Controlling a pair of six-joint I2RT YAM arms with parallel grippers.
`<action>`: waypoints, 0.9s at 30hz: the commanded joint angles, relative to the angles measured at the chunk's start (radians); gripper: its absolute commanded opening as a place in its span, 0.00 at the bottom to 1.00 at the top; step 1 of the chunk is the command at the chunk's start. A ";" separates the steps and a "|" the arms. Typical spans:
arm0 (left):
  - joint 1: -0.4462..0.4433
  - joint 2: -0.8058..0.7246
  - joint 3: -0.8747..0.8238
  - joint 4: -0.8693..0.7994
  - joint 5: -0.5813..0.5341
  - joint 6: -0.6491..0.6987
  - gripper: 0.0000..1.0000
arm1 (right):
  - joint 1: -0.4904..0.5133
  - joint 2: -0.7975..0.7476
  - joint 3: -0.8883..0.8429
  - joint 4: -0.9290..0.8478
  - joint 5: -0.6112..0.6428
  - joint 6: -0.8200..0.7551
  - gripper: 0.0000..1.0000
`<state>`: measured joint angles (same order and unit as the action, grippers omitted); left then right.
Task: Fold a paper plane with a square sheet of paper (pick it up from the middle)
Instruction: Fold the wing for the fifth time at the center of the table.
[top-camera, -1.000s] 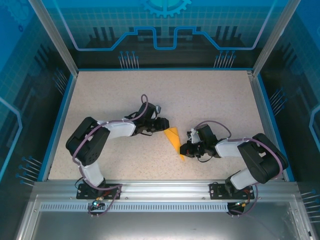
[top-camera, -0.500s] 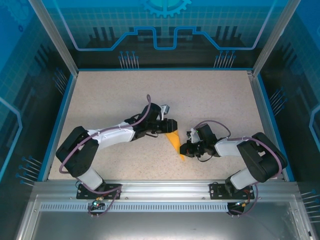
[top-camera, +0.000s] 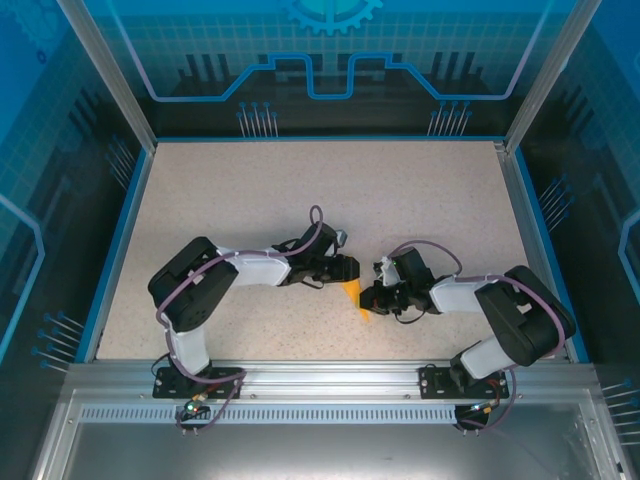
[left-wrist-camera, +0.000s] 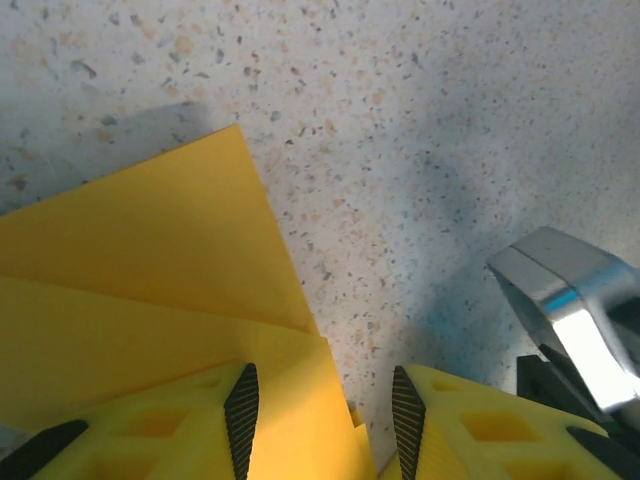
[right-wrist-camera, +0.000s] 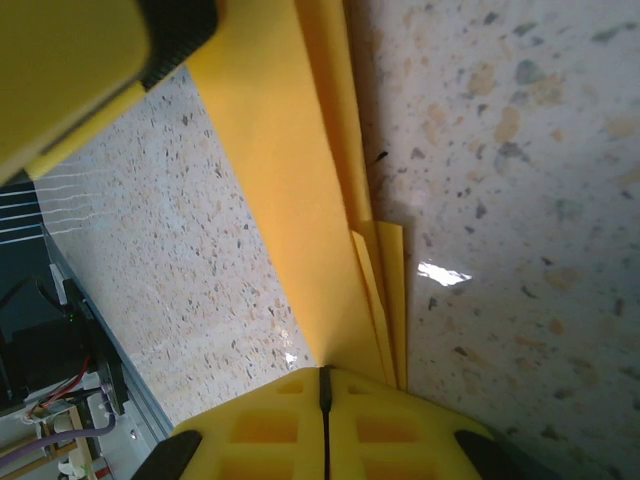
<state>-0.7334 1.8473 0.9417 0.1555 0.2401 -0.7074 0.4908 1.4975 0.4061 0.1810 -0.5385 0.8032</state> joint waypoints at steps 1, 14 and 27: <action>-0.003 0.038 0.025 0.005 -0.018 0.002 0.44 | 0.003 -0.014 -0.031 -0.110 0.053 -0.012 0.07; -0.003 0.062 0.022 -0.043 -0.028 -0.006 0.43 | 0.009 -0.017 0.100 -0.068 -0.028 0.044 0.11; -0.001 0.076 0.025 -0.064 -0.043 -0.015 0.43 | 0.018 0.070 0.006 -0.053 -0.037 0.017 0.12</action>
<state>-0.7334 1.8835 0.9588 0.1505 0.2363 -0.7082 0.4965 1.5658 0.4667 0.1967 -0.5587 0.8337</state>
